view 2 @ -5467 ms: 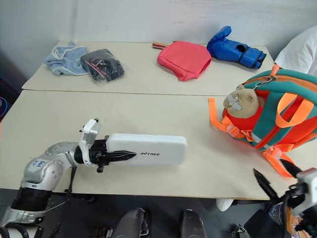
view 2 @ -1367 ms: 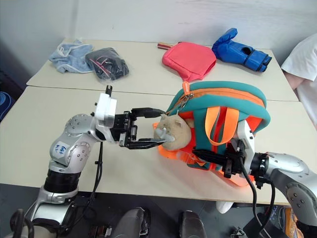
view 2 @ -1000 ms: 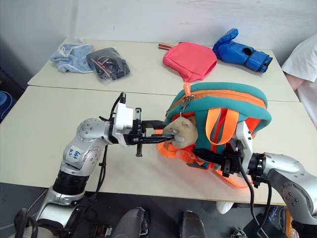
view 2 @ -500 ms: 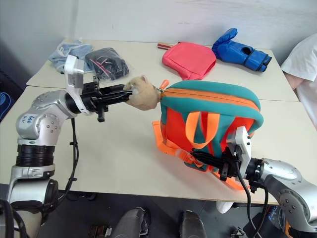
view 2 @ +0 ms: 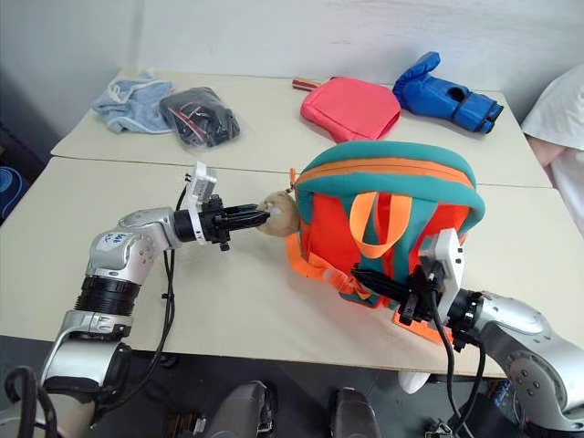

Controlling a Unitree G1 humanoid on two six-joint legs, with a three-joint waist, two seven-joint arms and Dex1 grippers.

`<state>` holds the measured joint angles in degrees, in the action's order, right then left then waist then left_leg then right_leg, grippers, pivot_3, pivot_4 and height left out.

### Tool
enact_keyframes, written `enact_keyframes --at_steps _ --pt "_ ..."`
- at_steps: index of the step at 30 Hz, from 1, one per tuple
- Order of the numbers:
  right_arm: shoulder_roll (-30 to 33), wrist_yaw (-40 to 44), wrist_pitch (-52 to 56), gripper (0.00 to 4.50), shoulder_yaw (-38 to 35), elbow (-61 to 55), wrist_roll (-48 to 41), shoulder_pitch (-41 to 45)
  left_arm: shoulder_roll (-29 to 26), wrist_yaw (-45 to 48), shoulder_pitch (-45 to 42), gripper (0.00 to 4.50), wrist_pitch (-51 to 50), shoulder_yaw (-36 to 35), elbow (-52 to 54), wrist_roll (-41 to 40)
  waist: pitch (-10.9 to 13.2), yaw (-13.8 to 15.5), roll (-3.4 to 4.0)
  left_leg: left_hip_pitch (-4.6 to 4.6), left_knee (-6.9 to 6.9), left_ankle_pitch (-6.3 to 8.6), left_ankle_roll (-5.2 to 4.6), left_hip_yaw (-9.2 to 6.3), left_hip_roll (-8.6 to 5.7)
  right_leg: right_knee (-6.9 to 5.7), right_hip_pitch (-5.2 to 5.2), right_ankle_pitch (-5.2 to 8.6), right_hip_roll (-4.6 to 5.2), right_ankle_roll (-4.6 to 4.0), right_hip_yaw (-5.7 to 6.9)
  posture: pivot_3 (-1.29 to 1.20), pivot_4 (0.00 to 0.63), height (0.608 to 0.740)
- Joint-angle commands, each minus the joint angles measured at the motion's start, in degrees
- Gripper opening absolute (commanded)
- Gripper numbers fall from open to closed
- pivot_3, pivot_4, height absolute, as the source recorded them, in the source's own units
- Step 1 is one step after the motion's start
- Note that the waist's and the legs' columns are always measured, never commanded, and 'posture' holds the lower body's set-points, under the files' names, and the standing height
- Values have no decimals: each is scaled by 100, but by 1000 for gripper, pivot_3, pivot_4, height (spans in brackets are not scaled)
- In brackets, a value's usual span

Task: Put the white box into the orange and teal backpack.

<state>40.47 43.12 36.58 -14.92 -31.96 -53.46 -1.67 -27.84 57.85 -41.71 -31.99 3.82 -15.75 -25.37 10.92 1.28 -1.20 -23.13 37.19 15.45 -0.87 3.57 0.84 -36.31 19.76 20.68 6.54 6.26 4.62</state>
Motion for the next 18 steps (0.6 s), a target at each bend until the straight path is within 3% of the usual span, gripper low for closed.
enact_keyframes --at_steps 1,6,9,12,14,18 --pt "-138 -207 -46 0 -310 -220 -309 16 -58 54 199 307 -137 461 179 374 0 6 0 1 0 0 0 0 0 0 -1 0 0 0 0 0 150 740" --pt "-421 -559 -120 0 -474 -198 -603 40 271 -385 278 307 -1110 520 453 223 0 33 0 -2 4 1 -2 -6 -1 0 -2 0 5 0 0 0 150 740" --pt "-530 -669 -177 0 -535 -111 -609 34 -15 -113 552 307 -143 1345 712 1095 -5 23 8 -2 2 2 -4 -8 -3 9 -7 0 11 0 -1 0 150 740" --pt "-581 -588 -316 0 -392 -52 -265 -29 264 -320 686 307 85 911 919 814 -15 30 25 7 -4 4 -6 -2 -6 31 -14 0 10 0 -4 0 150 740" --pt "-618 -620 -415 0 -330 -8 -35 -64 103 -294 715 1027 519 808 888 1024 -15 31 25 4 -1 3 -5 -7 -3 32 -11 0 12 0 -2 0 150 740" --pt "-489 -374 -716 1402 -494 -22 318 -198 -206 -11 790 2305 1041 306 881 811 -14 3 26 4 -5 3 -4 -3 -2 30 -6 0 11 0 -4 0 150 740"
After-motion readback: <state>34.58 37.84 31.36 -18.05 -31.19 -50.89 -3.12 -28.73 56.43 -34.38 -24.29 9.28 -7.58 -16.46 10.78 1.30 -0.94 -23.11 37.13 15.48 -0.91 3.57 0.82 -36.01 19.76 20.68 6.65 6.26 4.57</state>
